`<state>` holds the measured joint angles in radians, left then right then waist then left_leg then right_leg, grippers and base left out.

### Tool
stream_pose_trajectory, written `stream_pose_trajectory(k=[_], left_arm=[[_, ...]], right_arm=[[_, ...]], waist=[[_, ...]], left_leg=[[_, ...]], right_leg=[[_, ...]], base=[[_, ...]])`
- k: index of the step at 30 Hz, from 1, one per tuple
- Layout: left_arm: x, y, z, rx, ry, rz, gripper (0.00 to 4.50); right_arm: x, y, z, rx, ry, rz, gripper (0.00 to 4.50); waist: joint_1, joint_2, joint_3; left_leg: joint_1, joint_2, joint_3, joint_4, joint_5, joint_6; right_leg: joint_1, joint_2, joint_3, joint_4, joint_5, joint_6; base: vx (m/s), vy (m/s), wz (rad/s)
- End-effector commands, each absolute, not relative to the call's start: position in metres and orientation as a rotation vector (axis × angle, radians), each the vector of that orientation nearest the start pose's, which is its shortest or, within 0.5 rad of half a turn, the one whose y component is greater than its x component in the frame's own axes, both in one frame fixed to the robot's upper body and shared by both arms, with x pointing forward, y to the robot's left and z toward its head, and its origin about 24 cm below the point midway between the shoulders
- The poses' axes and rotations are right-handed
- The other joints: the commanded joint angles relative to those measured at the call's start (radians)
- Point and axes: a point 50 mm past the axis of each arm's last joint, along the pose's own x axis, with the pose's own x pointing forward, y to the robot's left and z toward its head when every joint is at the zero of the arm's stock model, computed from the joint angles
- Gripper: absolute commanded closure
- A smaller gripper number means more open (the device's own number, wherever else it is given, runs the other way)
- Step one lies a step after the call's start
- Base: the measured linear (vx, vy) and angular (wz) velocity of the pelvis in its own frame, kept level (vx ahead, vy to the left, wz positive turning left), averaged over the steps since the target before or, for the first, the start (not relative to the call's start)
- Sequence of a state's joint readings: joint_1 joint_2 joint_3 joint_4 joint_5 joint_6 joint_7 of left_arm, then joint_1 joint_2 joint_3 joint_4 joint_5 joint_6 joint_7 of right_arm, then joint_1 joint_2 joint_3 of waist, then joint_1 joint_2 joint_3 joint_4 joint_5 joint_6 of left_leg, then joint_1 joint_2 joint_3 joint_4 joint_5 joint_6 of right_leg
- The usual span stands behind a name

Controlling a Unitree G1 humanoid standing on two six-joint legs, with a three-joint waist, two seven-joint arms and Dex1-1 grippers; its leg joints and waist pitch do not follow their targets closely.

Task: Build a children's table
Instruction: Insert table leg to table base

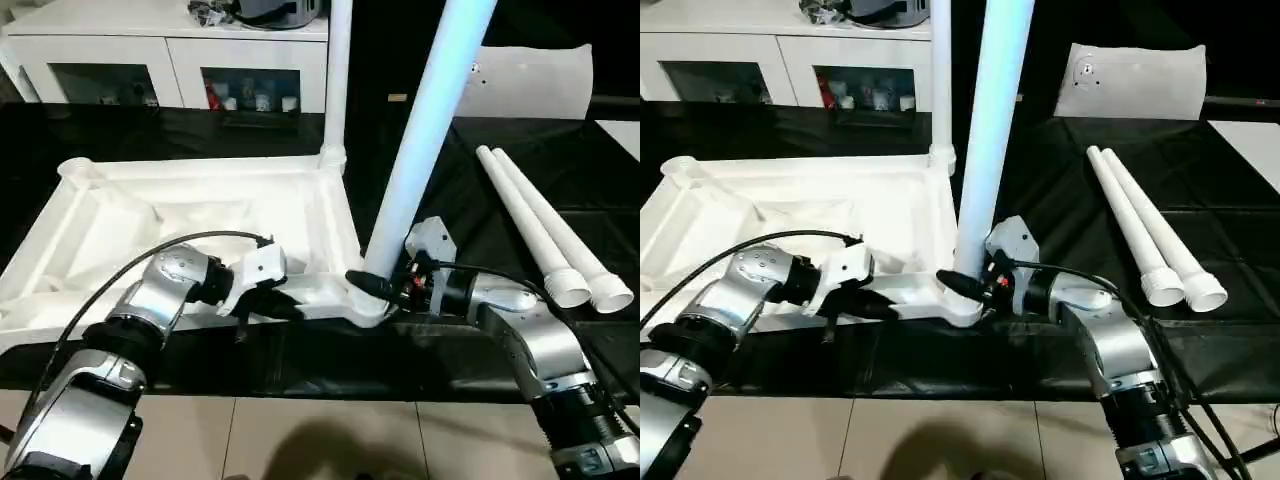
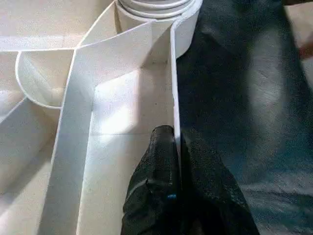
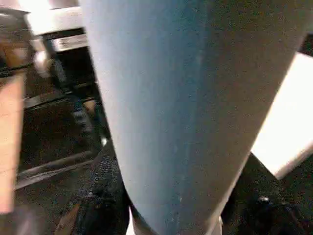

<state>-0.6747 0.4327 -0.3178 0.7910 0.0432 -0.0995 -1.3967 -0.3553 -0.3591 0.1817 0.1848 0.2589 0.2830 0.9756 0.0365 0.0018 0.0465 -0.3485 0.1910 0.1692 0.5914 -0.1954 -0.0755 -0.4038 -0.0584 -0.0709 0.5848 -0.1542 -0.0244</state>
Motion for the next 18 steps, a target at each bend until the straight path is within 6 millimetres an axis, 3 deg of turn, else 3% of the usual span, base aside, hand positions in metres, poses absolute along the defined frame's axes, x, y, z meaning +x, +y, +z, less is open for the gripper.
stream_pose_trajectory(k=[1,6,8,14,18], left_arm=[[0.318,0.146,0.065,0.557,0.446,-1.622,4.50],[0.323,0.150,0.071,0.644,0.483,-1.650,4.50],[0.325,0.151,0.072,0.680,0.484,-1.633,4.50],[0.333,0.155,0.074,0.726,0.489,-1.551,4.50],[0.335,0.159,0.072,0.701,0.492,-1.500,4.50]], right_arm=[[0.265,-0.121,0.027,-0.001,0.474,1.263,2.60],[0.255,-0.116,0.020,0.002,0.511,1.362,2.60],[0.252,-0.114,0.019,-0.014,0.515,1.383,2.60],[0.251,-0.102,0.020,-0.041,0.493,1.415,2.60],[0.254,-0.100,0.020,-0.054,0.478,1.394,2.60]], waist=[[0.007,0.004,-0.056],[0.014,0.002,-0.053],[0.019,0.004,-0.051],[0.018,-0.005,-0.041],[0.017,-0.004,-0.042]], left_leg=[[0.001,0.039,-0.011,-0.075,-0.245,0.047],[0.004,0.039,-0.009,-0.077,-0.270,0.036],[0.008,0.039,-0.010,-0.078,-0.288,0.026],[0.020,0.033,-0.016,-0.080,-0.357,0.015],[0.023,0.032,-0.020,-0.080,-0.366,0.015]], right_leg=[[0.050,-0.080,0.047,-0.080,-0.388,-0.165],[0.049,-0.081,0.047,-0.082,-0.402,-0.168],[0.046,-0.084,0.047,-0.087,-0.447,-0.152],[0.037,-0.086,0.042,-0.108,-0.616,-0.089],[0.033,-0.086,0.039,-0.114,-0.659,-0.066]], base=[[0.000,0.000,0.00],[0.000,0.000,0.00],[0.000,0.000,0.00],[0.000,0.000,0.00],[0.000,0.000,0.00]])
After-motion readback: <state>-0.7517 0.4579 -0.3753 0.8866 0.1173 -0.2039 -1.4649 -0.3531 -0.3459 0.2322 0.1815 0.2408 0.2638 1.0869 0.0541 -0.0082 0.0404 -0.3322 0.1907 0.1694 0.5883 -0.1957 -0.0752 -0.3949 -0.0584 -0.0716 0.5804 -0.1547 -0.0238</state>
